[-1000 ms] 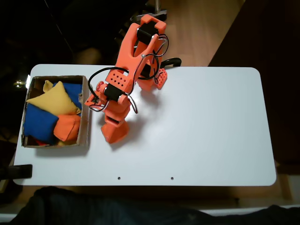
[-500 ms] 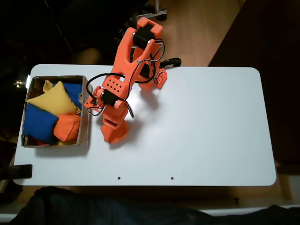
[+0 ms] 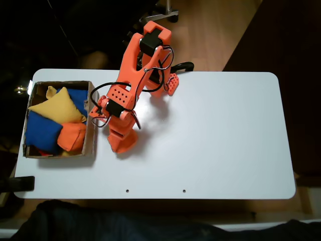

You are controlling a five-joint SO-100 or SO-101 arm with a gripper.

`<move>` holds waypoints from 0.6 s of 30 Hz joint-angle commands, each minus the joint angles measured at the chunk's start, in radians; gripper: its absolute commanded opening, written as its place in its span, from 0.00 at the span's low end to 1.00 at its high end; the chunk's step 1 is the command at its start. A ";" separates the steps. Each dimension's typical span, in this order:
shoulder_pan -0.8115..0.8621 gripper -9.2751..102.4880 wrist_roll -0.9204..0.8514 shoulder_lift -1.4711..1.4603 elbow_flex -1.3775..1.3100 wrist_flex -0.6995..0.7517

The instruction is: Grasp a bag and put it in the box.

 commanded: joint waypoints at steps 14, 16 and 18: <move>-0.028 0.39 0.002 0.032 -0.009 -0.005; -0.028 0.33 0.002 0.038 -0.008 -0.005; -0.028 0.24 0.005 0.048 -0.003 -0.008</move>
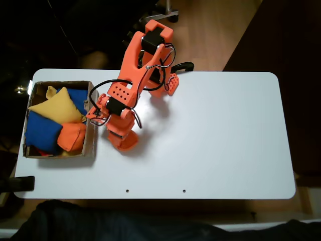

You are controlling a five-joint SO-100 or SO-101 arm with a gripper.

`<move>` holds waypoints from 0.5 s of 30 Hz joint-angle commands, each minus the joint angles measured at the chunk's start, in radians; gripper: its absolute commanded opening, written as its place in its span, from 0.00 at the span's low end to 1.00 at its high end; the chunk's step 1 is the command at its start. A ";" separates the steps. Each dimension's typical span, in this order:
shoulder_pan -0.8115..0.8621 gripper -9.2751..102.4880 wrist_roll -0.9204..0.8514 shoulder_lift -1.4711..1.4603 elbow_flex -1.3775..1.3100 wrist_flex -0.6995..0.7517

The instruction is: Grasp a bag and put it in the box.

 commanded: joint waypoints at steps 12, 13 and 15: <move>-0.020 0.13 -0.002 0.083 0.034 0.005; -0.021 0.11 -0.003 0.091 0.035 0.005; -0.025 0.09 -0.005 0.109 0.041 0.005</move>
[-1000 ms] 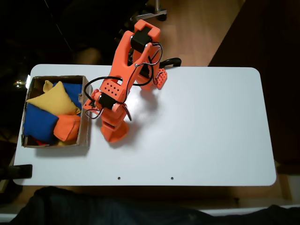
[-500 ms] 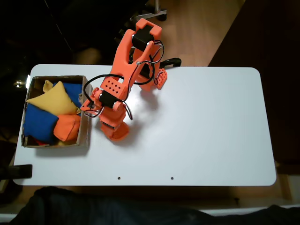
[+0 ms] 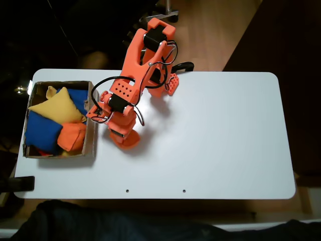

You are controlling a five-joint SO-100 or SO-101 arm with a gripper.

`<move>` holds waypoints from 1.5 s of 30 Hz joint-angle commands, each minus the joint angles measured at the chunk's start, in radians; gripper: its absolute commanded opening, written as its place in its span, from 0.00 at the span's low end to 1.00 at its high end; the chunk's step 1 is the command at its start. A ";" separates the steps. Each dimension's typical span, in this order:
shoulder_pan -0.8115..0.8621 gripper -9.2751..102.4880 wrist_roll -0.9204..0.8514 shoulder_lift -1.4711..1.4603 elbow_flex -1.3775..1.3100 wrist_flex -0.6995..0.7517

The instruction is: Grasp a bag and put it in the box.

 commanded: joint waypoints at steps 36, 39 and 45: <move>-0.097 0.08 0.018 0.436 0.025 0.035; -0.107 0.08 0.018 0.482 0.034 0.044; -0.124 0.08 0.009 0.581 0.037 0.052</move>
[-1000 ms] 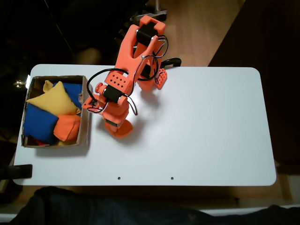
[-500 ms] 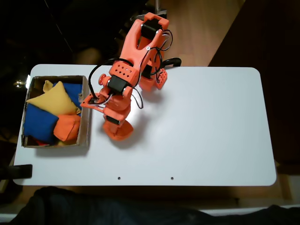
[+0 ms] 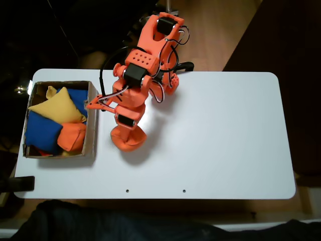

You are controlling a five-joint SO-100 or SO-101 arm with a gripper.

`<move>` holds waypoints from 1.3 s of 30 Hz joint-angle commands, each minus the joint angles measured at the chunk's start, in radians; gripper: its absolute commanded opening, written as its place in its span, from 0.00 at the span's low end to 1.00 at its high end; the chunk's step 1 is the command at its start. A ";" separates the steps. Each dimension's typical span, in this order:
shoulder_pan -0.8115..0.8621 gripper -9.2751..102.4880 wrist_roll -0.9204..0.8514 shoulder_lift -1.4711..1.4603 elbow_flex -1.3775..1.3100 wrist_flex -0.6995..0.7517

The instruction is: Grasp a bag and put it in the box.

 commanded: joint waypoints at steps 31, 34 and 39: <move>0.035 0.08 -0.026 0.337 -0.169 -0.025; 0.049 0.08 -0.026 0.330 -0.204 -0.025; 0.071 0.08 -0.026 0.316 -0.245 -0.025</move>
